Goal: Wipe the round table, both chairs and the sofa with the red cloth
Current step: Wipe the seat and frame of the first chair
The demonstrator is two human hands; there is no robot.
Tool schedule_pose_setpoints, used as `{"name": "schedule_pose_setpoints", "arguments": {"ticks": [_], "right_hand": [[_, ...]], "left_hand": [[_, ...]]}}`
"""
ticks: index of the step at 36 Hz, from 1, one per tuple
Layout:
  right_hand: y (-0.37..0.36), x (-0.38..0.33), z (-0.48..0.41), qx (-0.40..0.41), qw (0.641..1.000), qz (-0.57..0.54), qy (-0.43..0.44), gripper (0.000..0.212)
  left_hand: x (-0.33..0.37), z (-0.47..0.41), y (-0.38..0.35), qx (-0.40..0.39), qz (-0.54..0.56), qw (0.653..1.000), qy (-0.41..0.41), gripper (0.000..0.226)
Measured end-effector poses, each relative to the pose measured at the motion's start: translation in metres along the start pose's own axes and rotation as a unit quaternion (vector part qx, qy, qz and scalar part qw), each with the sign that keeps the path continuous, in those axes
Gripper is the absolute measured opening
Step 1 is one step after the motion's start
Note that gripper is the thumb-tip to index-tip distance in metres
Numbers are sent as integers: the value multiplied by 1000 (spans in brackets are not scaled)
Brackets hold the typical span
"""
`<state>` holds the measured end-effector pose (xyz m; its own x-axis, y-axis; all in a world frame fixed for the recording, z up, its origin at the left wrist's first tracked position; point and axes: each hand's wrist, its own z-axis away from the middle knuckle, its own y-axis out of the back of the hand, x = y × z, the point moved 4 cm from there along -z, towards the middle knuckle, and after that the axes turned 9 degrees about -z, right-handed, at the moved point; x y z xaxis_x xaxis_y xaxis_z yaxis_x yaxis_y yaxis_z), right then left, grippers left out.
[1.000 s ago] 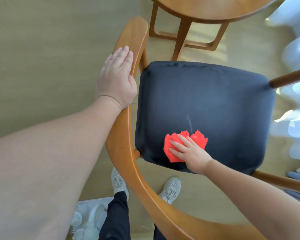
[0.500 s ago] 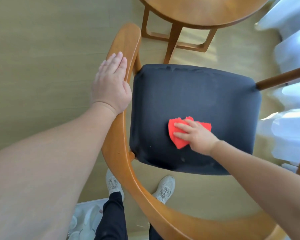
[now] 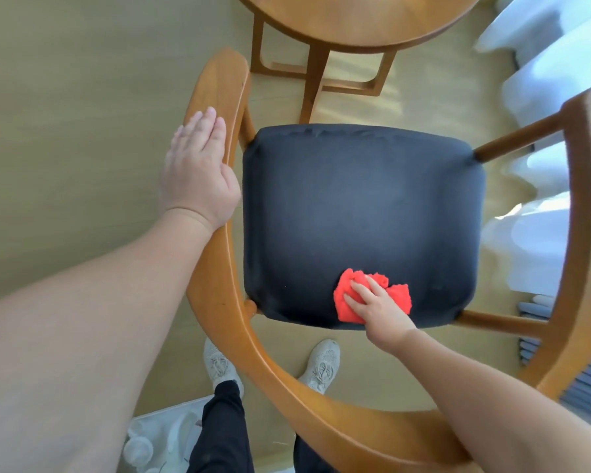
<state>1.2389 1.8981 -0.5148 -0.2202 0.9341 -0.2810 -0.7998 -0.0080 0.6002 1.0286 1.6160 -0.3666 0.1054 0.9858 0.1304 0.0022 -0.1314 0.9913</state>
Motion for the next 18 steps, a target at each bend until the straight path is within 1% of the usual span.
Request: {"name": "schedule_pose_setpoints", "arguments": {"ticks": [2, 4, 8, 11, 13, 15, 16, 18], "right_hand": [[7, -3, 7, -36, 999, 6, -17, 66], [13, -8, 11, -52, 998, -7, -26, 61], [22, -16, 25, -50, 991, -87, -83, 62], [24, -19, 39, -14, 974, -169, -153, 66], [23, -17, 49, 30, 943, -252, -214, 66], [22, -9, 56, 83, 900, -325, -278, 64], [21, -3, 58, 110, 872, -364, -308, 64], [19, 9, 66, 167, 797, -454, -362, 68]], "left_hand": [[0, 0, 0, -1, -3, 1000, -1, 59], [2, 2, 1, -5, -8, 1000, -12, 59], [10, -1, 1, -23, -34, 992, -123, 57], [17, -5, 1, -61, -48, 977, -201, 58], [22, -7, -1, -83, -66, 962, -251, 56], [28, -9, -2, -103, -93, 949, -283, 47], [33, -10, -2, -115, -108, 942, -296, 43], [49, -10, -4, -143, -130, 923, -333, 43]]}}
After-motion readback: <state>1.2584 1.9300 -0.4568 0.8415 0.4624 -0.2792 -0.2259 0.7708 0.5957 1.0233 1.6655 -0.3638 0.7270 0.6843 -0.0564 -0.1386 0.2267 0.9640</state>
